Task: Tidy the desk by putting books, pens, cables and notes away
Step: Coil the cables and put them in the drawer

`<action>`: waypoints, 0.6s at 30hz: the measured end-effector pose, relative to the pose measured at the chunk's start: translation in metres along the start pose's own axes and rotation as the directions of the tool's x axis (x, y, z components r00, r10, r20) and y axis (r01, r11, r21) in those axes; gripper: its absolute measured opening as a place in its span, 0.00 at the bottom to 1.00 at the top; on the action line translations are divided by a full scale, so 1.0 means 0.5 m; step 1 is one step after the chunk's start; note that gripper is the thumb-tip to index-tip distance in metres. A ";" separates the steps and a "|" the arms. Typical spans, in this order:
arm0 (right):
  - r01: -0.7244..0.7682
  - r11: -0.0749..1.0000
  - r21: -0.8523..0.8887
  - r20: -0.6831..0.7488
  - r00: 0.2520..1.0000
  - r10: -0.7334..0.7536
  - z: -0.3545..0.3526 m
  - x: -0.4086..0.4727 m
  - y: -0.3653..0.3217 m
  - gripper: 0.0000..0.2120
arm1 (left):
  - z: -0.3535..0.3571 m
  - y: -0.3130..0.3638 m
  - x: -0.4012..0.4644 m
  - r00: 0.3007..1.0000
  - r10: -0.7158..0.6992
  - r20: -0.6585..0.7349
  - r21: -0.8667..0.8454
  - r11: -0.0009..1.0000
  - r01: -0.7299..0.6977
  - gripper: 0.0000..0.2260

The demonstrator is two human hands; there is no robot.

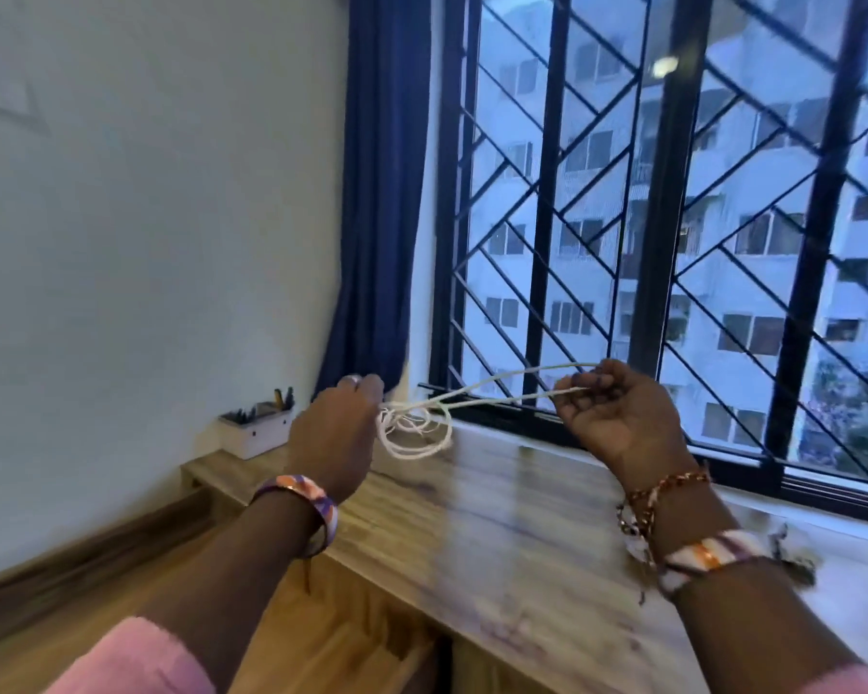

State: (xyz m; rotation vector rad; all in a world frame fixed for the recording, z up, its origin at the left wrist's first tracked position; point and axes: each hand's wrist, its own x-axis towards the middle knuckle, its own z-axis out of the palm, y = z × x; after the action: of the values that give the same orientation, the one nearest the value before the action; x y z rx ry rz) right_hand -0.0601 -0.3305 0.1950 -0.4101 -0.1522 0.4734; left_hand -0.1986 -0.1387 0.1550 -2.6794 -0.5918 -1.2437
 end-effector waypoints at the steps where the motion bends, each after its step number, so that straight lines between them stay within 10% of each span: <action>1: 0.021 1.000 0.022 0.000 1.000 -0.021 0.013 -0.004 0.008 0.15 | -0.015 -0.006 0.001 0.993 0.022 -0.120 -0.081 0.996 -0.032 0.07; 4: 0.081 0.996 0.045 0.019 0.996 -0.081 0.057 -0.019 0.046 0.14 | -0.085 -0.014 0.011 0.938 -0.310 -0.156 -0.637 0.757 0.144 0.12; 7: 0.017 0.998 -0.061 -0.001 1.000 -0.017 0.084 -0.036 0.112 0.14 | -0.179 -0.032 0.020 0.752 -0.541 0.377 -0.922 -0.144 0.359 0.15; 8: -0.040 0.988 -0.146 -0.005 0.999 0.039 0.089 -0.048 0.139 0.13 | -0.207 -0.051 0.016 0.728 -0.526 0.440 -0.897 -0.221 0.383 0.15; 10: -0.121 0.887 -0.445 -0.019 0.992 0.126 0.098 -0.084 0.188 0.10 | -0.251 -0.105 0.006 0.727 -0.531 0.435 -0.883 -0.096 0.459 0.14; 13: 0.037 0.394 -0.918 0.028 0.999 -0.029 0.123 -0.169 0.250 0.05 | -0.307 -0.172 -0.017 0.763 -0.498 0.412 -0.870 0.034 0.492 0.13; 15: 0.324 0.124 -0.938 0.294 0.932 -0.213 0.142 -0.220 0.290 0.16 | -0.334 -0.197 -0.036 0.794 -0.411 0.447 -0.862 0.040 0.506 0.11; 18: 0.611 0.100 -0.786 0.613 0.790 -0.014 0.191 -0.305 0.341 0.23 | -0.358 -0.202 -0.064 0.834 -0.219 0.507 -0.853 0.009 0.521 0.07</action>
State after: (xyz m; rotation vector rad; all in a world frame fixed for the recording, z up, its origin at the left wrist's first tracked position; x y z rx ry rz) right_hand -0.2869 -0.2308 0.2034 -1.5718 -1.0972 -0.1098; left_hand -0.3842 -0.1051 0.2431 -4.0643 -0.6804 -2.0381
